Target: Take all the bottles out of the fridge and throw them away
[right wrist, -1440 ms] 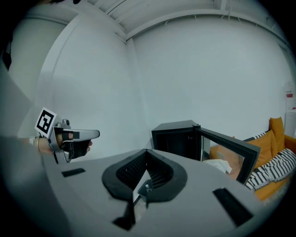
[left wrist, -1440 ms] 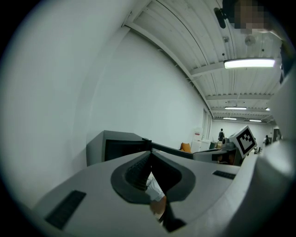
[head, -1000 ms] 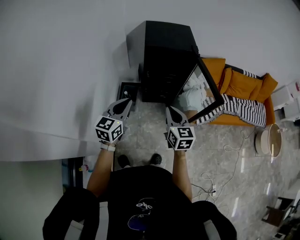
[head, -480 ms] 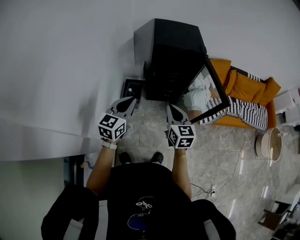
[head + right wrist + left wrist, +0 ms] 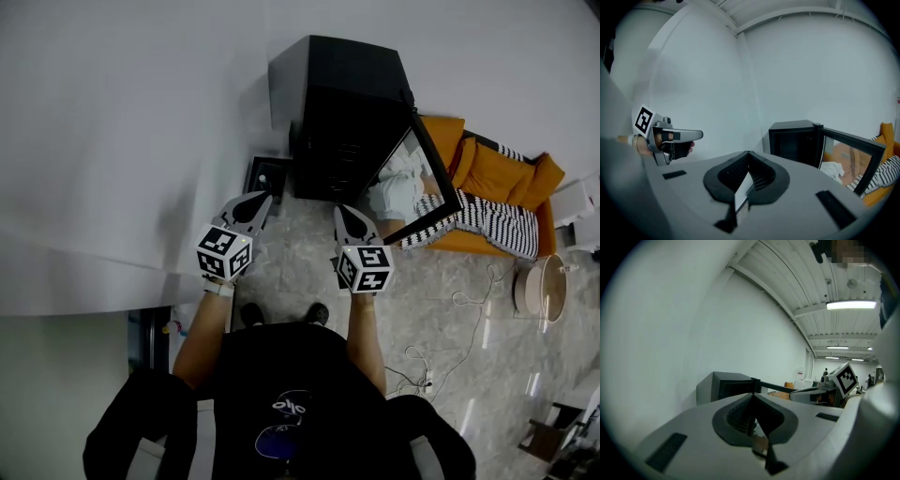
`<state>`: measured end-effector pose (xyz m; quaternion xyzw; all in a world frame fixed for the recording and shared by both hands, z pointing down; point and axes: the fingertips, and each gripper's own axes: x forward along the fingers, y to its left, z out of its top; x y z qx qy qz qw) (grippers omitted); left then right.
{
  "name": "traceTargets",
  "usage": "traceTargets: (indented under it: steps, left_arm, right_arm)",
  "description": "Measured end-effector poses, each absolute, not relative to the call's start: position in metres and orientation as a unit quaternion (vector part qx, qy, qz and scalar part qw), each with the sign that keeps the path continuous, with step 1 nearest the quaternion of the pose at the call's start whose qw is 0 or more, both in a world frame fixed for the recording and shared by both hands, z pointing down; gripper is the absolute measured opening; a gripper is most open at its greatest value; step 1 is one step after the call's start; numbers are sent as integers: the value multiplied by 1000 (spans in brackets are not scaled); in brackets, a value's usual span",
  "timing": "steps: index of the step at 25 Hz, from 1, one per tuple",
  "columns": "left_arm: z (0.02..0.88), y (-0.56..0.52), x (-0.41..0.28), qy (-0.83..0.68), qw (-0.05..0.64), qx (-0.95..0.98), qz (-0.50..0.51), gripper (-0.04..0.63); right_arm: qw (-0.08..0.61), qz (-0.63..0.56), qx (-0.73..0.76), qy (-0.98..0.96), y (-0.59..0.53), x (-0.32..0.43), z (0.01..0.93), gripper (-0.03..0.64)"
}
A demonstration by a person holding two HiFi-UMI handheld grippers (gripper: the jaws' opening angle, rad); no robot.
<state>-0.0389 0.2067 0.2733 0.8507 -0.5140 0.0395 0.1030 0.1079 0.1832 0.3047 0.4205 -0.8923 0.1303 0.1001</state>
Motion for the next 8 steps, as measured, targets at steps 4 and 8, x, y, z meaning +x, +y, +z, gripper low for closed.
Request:
traceTargets:
  steps: [4, 8]
  left_arm:
    - [272, 206, -34, -514, 101, 851, 41, 6]
    - [271, 208, -26, -509, 98, 854, 43, 6]
  right_arm:
    - [99, 129, 418, -894, 183, 111, 304, 8]
    - [97, 132, 419, -893, 186, 116, 304, 8]
